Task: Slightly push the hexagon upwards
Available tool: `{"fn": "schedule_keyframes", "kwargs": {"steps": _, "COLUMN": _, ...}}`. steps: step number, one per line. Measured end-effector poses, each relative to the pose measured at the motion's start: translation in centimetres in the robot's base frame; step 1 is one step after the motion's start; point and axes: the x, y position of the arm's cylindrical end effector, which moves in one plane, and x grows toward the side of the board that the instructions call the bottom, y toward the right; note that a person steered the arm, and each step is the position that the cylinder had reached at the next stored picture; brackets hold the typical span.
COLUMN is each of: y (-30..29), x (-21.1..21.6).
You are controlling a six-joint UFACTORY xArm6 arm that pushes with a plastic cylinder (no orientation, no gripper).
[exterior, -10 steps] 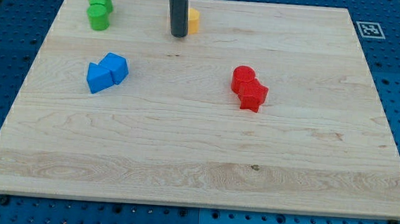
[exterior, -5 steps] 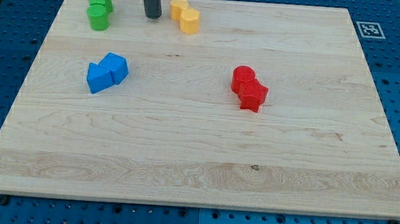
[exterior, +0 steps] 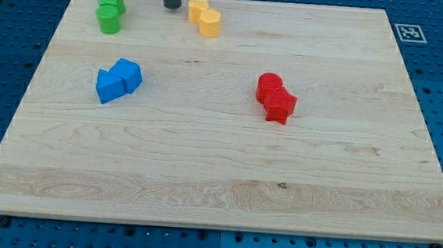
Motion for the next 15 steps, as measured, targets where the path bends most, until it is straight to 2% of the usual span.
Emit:
{"fn": "schedule_keyframes", "kwargs": {"steps": 3, "y": 0.1, "x": -2.0}}
{"fn": "schedule_keyframes", "kwargs": {"steps": 15, "y": 1.5, "x": -1.9}}
